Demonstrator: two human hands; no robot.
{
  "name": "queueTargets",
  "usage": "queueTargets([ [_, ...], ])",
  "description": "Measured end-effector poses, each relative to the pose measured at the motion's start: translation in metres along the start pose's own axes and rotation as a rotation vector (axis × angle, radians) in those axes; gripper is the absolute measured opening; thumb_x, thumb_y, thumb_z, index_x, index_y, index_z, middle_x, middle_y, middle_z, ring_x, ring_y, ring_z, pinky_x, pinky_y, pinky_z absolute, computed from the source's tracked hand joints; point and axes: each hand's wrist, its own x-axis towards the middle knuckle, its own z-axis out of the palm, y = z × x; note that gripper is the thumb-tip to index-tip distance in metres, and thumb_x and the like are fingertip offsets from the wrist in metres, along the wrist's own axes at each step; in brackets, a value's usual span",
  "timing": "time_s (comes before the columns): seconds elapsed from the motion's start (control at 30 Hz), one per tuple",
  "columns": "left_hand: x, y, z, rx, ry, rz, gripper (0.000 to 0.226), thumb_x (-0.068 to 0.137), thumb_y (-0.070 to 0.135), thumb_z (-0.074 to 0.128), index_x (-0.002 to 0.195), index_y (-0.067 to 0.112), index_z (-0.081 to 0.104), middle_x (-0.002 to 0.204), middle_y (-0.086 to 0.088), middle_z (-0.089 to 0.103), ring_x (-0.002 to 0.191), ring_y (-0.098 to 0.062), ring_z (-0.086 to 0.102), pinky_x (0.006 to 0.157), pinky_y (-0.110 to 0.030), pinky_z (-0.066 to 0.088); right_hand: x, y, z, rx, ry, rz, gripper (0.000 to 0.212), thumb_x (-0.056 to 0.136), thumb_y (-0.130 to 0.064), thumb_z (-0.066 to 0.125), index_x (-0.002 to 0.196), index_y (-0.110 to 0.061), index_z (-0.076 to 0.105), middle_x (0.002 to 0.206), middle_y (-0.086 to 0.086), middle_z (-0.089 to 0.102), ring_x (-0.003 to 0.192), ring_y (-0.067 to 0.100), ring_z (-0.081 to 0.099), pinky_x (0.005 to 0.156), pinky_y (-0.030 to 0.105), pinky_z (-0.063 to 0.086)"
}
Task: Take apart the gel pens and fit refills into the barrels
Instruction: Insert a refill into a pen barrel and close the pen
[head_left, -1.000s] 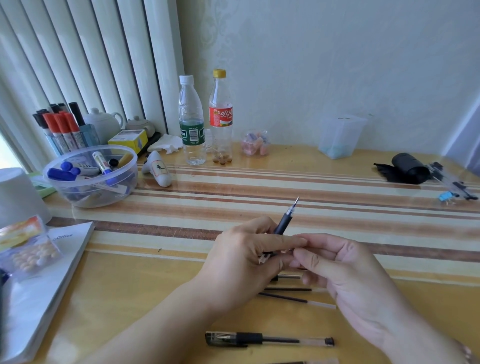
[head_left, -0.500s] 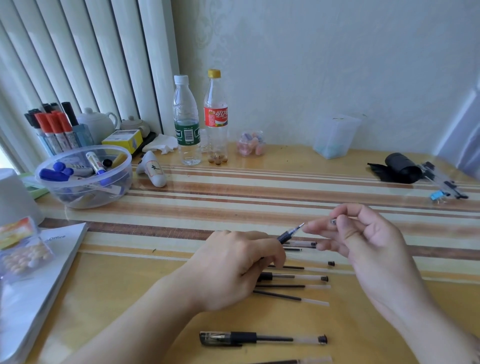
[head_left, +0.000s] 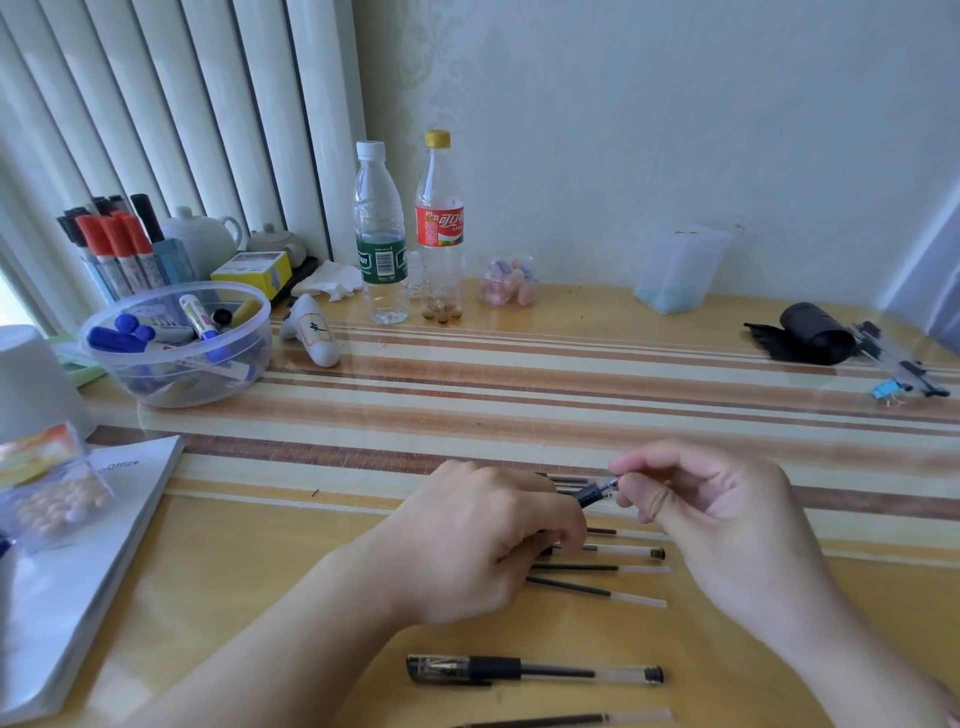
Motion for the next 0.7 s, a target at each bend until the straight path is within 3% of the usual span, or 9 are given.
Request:
queueTargets([
  [0.1, -0.001, 0.0, -0.001, 0.035, -0.01, 0.012, 0.026, 0.08, 0.009, 0.051, 0.092, 0.029, 0.062, 0.08, 0.009, 0.061, 0.068, -0.013, 0.051, 0.049, -0.031, 0.041, 0.0, 0.003, -0.003, -0.123, -0.019, -0.07, 0.011, 0.073, -0.023, 0.073, 0.079, -0.032, 0.076, 0.08, -0.013, 0.075, 0.077, 0.011, 0.07, 0.07, 0.02, 0.056],
  [0.2, -0.001, 0.001, -0.002, 0.092, -0.033, 0.026, 0.033, 0.072, 0.011, 0.041, 0.089, 0.03, 0.063, 0.074, 0.009, 0.055, 0.059, -0.015, 0.041, 0.044, -0.026, 0.032, 0.0, 0.006, -0.003, -0.324, -0.056, -0.167, 0.015, 0.08, -0.019, 0.073, 0.074, -0.033, 0.07, 0.074, -0.014, 0.07, 0.078, 0.007, 0.066, 0.065, 0.016, 0.052],
  [0.3, -0.002, 0.002, -0.003, 0.134, -0.061, 0.039, 0.035, 0.064, 0.015, 0.04, 0.086, 0.031, 0.063, 0.069, 0.012, 0.044, 0.056, -0.014, 0.033, 0.043, -0.024, 0.024, -0.002, 0.006, 0.002, -0.477, -0.153, -0.244, 0.026, 0.09, -0.045, 0.049, 0.067, -0.035, 0.058, 0.062, -0.018, 0.059, 0.076, 0.003, 0.06, 0.061, 0.01, 0.045],
  [0.4, -0.001, 0.003, -0.003, 0.147, -0.07, 0.038, 0.033, 0.063, 0.012, 0.048, 0.085, 0.031, 0.064, 0.069, 0.012, 0.045, 0.056, -0.014, 0.034, 0.043, -0.024, 0.024, -0.002, 0.008, -0.003, -0.498, -0.2, -0.215, 0.054, 0.092, -0.064, 0.028, 0.064, -0.028, 0.057, 0.063, -0.005, 0.057, 0.066, 0.012, 0.057, 0.053, 0.02, 0.044],
  [0.47, -0.001, 0.004, -0.004, 0.153, -0.072, 0.029, 0.032, 0.063, 0.011, 0.051, 0.085, 0.031, 0.064, 0.069, 0.011, 0.048, 0.056, -0.013, 0.033, 0.043, -0.024, 0.026, -0.002, 0.007, -0.009, -0.525, -0.201, -0.258, 0.041, 0.091, -0.06, 0.033, 0.074, -0.033, 0.059, 0.071, -0.01, 0.06, 0.07, 0.012, 0.057, 0.057, 0.027, 0.047],
  [0.53, -0.001, 0.004, -0.004, 0.168, -0.09, 0.029, 0.032, 0.063, 0.011, 0.05, 0.084, 0.03, 0.063, 0.069, 0.008, 0.053, 0.055, -0.016, 0.036, 0.043, -0.025, 0.027, -0.002, 0.007, -0.01, -0.614, -0.222, -0.318, 0.032, 0.092, -0.055, 0.037, 0.073, -0.035, 0.054, 0.067, -0.016, 0.057, 0.069, 0.009, 0.055, 0.053, 0.026, 0.045],
  [0.6, -0.002, 0.004, -0.006, 0.186, -0.122, 0.026, 0.033, 0.06, 0.012, 0.048, 0.084, 0.03, 0.064, 0.068, 0.007, 0.053, 0.053, -0.017, 0.037, 0.042, -0.025, 0.027, -0.003, 0.006, -0.007, -0.716, -0.245, -0.337, 0.039, 0.093, -0.054, 0.032, 0.065, -0.032, 0.048, 0.057, -0.016, 0.051, 0.06, 0.008, 0.052, 0.046, 0.022, 0.04],
  [0.7, -0.003, 0.001, -0.007, 0.228, -0.131, 0.025, 0.04, 0.055, 0.014, 0.041, 0.081, 0.031, 0.066, 0.066, 0.007, 0.055, 0.051, -0.016, 0.034, 0.041, -0.023, 0.025, -0.006, 0.007, -0.003, -0.676, -0.299, -0.28, 0.052, 0.095, -0.056, 0.024, 0.06, -0.022, 0.043, 0.052, -0.004, 0.05, 0.052, 0.014, 0.049, 0.047, 0.028, 0.039],
])
